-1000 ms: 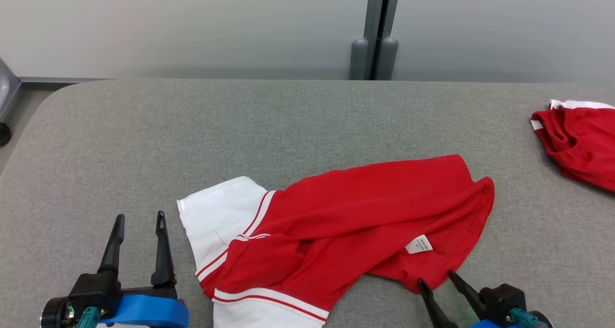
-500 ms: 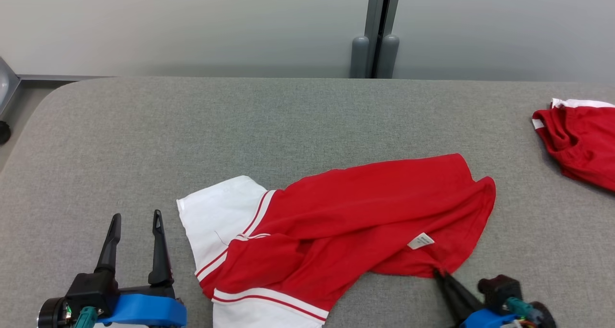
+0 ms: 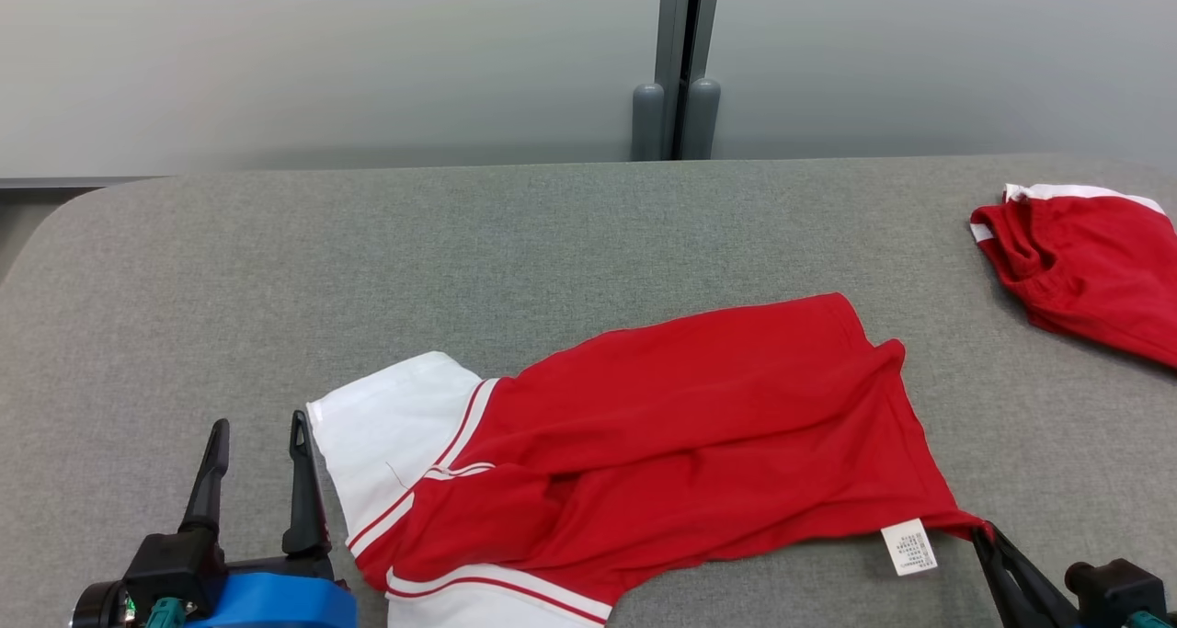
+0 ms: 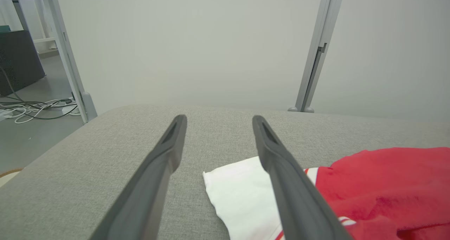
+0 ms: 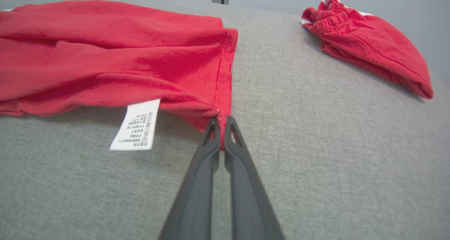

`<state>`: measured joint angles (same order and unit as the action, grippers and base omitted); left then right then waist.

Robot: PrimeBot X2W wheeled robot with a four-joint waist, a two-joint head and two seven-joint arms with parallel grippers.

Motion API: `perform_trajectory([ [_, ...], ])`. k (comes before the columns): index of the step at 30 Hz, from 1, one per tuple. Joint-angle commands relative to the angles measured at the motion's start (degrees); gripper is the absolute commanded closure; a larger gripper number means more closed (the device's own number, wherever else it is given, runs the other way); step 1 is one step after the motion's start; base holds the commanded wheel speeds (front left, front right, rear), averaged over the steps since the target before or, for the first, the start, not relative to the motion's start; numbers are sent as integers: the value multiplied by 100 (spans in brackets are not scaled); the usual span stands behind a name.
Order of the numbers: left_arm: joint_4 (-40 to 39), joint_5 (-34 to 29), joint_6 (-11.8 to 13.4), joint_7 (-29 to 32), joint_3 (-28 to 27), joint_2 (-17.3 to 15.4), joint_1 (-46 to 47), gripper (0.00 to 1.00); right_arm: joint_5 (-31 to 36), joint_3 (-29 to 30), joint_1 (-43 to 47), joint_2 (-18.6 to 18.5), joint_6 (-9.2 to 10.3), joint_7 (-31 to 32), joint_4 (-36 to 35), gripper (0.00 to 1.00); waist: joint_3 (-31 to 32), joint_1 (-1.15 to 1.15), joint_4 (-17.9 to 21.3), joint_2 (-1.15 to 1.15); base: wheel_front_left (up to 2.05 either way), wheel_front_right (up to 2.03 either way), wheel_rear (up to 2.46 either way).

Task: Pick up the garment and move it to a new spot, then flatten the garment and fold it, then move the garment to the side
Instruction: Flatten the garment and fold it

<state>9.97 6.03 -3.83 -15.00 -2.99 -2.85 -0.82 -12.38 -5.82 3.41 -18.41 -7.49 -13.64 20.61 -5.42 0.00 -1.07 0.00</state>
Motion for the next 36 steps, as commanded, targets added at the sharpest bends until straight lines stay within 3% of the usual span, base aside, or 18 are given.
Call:
perform_trajectory([
  [1,-20,-2,24,-26,-14,-3,-7,0,-139,-69,93,-100,-1,68,-146,60,0,0,15,0,0,0,0],
  [2,-18,-6,19,-26,-26,-1,-2,0,-241,-81,110,-170,-1,92,-247,0,0,0,28,0,0,0,0],
  [8,1,-58,-52,-26,-111,-3,-6,0,-615,-230,263,-518,-1,47,-906,0,30,0,71,0,0,0,0],
  [12,9,-84,-71,-26,-152,-2,-52,0,-795,-161,278,-509,-1,-15,-1340,0,62,0,94,0,0,0,0],
  [17,40,-123,-113,-26,-185,-2,-66,0,-747,-7,70,-56,-2,-119,-1474,0,101,0,77,0,0,0,0],
  [26,243,-151,-175,-26,-123,-4,-66,0,-349,272,-289,942,-2,-159,-930,0,113,0,-58,0,0,0,0],
  [36,556,-225,-207,-26,-69,-4,-290,0,-57,464,-36,1332,-2,-161,-638,0,275,0,-124,0,0,0,0],
])
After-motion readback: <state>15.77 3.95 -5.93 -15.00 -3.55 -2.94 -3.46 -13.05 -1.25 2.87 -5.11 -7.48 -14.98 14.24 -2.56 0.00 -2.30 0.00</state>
